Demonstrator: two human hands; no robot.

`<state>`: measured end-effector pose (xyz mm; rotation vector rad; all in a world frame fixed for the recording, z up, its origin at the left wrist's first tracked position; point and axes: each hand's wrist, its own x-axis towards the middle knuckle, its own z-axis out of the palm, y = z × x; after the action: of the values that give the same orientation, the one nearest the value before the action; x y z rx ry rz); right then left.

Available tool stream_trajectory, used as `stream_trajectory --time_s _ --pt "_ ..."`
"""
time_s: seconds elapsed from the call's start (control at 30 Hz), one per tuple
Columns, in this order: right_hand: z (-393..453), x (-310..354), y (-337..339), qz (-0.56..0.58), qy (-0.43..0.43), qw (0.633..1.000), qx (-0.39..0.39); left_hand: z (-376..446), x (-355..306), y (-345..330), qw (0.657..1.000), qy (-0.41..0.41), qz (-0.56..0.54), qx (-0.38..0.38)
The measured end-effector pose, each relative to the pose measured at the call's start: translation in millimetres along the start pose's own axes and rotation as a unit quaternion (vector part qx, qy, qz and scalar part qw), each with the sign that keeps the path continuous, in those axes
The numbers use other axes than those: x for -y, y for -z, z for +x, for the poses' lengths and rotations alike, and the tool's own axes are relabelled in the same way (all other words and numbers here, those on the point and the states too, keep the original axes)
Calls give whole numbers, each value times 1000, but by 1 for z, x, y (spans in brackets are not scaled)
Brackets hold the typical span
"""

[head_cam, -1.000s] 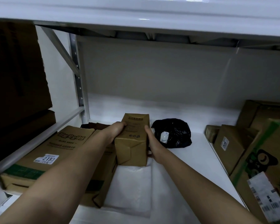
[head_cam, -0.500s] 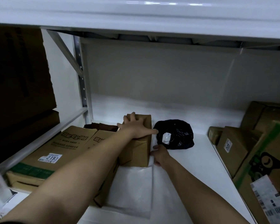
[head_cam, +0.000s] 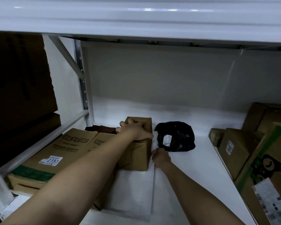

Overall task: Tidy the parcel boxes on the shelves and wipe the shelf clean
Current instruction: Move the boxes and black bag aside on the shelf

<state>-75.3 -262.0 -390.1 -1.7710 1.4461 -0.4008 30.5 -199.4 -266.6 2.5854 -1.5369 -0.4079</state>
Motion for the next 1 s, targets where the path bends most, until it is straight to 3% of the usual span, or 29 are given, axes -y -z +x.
stream_trajectory --time_s 0.4,0.53,0.67,0.77,0.87,1.0 --pt "6 -4 6 -5 -25 999 21 0 -6 -11 999 -1 36 37" --pt "11 -8 30 32 -10 995 -95 2 -1 -8 996 -15 72 46" --pt "18 -15 63 74 -11 963 -258 4 -10 -3 997 -31 70 32" --pt "26 -19 82 46 -48 947 -316 10 -27 -1 996 -62 63 -5" --pt "37 -28 97 60 -89 951 -290 21 -43 -3 991 -102 81 -22" --pt "59 -37 111 139 -99 969 -177 33 -62 -10 989 -109 97 -4"
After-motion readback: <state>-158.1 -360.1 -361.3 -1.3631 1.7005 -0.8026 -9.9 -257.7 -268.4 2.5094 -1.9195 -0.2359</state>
